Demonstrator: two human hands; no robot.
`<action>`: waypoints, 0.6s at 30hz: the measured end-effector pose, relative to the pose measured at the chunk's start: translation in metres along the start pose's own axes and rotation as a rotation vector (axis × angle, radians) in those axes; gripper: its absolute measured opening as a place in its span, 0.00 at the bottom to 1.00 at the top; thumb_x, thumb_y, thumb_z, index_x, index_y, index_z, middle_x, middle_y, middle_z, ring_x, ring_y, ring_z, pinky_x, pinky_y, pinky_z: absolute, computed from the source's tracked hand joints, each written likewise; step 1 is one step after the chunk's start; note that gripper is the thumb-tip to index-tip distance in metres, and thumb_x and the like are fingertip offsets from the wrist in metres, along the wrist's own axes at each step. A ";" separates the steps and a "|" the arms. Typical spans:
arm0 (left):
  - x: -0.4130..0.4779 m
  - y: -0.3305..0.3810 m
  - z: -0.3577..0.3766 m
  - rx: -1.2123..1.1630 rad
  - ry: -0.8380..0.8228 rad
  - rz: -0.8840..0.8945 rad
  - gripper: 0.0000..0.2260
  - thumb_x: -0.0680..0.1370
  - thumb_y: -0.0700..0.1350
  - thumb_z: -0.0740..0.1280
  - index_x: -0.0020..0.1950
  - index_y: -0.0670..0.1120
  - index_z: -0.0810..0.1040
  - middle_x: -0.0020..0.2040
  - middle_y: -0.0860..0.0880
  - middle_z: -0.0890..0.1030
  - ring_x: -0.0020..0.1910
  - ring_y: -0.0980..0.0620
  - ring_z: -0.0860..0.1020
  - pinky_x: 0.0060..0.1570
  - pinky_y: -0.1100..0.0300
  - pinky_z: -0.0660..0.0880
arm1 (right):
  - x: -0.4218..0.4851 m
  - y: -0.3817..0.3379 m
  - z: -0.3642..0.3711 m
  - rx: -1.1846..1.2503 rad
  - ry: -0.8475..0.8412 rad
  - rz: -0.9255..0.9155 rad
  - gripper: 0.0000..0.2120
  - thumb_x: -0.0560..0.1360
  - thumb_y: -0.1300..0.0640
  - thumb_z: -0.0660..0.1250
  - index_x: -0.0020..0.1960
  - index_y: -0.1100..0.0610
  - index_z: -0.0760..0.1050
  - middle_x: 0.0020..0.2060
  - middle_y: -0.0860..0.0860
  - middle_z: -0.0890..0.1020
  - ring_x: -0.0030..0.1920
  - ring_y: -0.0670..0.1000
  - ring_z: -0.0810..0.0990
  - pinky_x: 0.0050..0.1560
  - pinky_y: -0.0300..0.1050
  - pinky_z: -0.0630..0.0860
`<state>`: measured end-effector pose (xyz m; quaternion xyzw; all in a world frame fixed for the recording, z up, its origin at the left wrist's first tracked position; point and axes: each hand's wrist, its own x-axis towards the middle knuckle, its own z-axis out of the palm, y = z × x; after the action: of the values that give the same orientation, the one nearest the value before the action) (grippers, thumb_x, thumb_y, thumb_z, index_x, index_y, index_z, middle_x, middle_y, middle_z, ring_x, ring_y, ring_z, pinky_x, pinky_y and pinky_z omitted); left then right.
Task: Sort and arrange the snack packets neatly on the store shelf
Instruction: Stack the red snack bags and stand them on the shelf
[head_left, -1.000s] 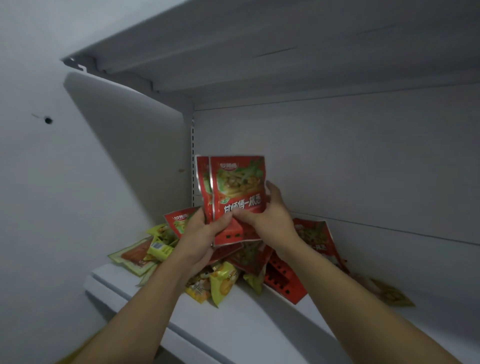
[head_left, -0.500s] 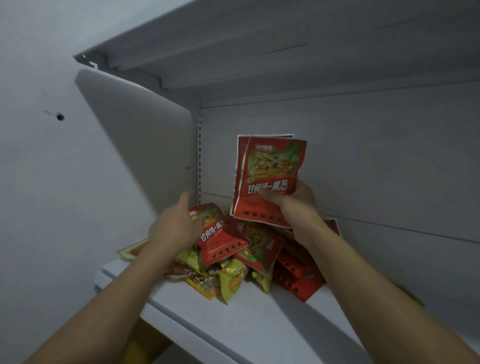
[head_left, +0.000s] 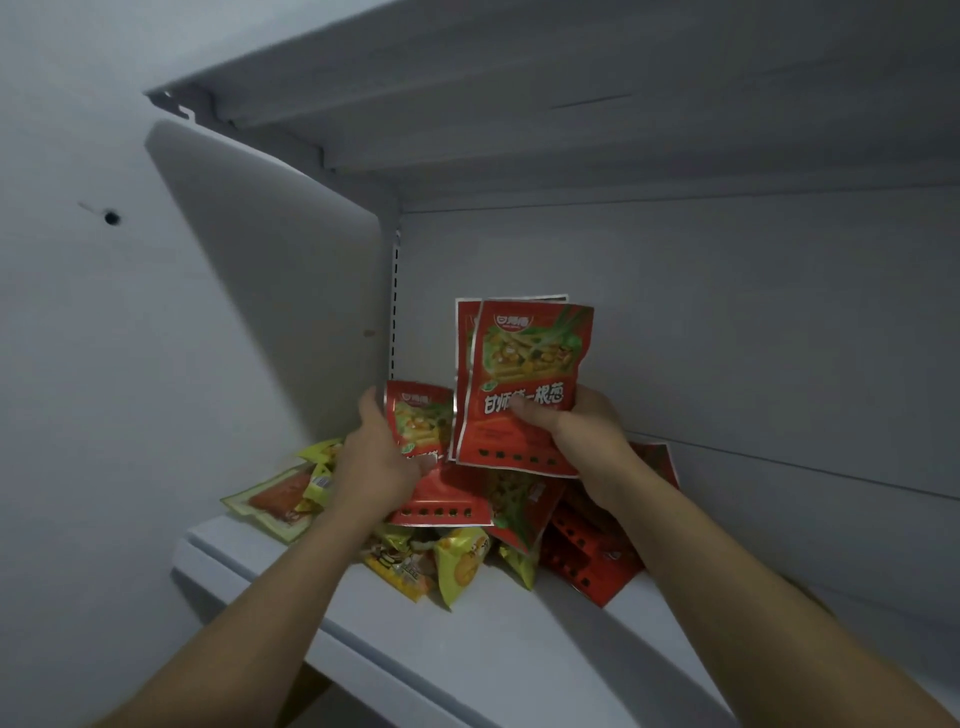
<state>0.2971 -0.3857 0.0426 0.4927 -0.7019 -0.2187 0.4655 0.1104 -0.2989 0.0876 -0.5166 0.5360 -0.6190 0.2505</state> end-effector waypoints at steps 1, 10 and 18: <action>0.001 0.003 -0.002 -0.103 0.009 -0.013 0.45 0.70 0.48 0.79 0.77 0.49 0.53 0.47 0.53 0.77 0.43 0.51 0.78 0.42 0.56 0.73 | -0.001 -0.001 0.001 0.017 0.004 0.004 0.12 0.69 0.50 0.78 0.50 0.48 0.81 0.44 0.45 0.87 0.46 0.49 0.86 0.56 0.53 0.80; -0.008 0.051 -0.011 -0.568 -0.092 0.168 0.08 0.84 0.43 0.61 0.51 0.54 0.78 0.43 0.53 0.86 0.39 0.54 0.85 0.36 0.61 0.81 | -0.012 -0.015 -0.003 0.141 -0.180 0.011 0.26 0.68 0.47 0.75 0.64 0.53 0.75 0.54 0.52 0.85 0.54 0.55 0.84 0.61 0.58 0.78; 0.011 0.037 0.006 0.034 -0.161 0.417 0.10 0.83 0.46 0.61 0.59 0.48 0.80 0.53 0.53 0.80 0.50 0.54 0.78 0.46 0.61 0.74 | -0.035 0.008 -0.045 0.114 0.247 -0.038 0.17 0.68 0.45 0.77 0.54 0.49 0.80 0.44 0.46 0.87 0.43 0.50 0.87 0.52 0.54 0.81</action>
<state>0.2728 -0.3806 0.0727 0.3258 -0.8270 -0.1447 0.4348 0.0798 -0.2528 0.0722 -0.4314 0.5167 -0.7120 0.2000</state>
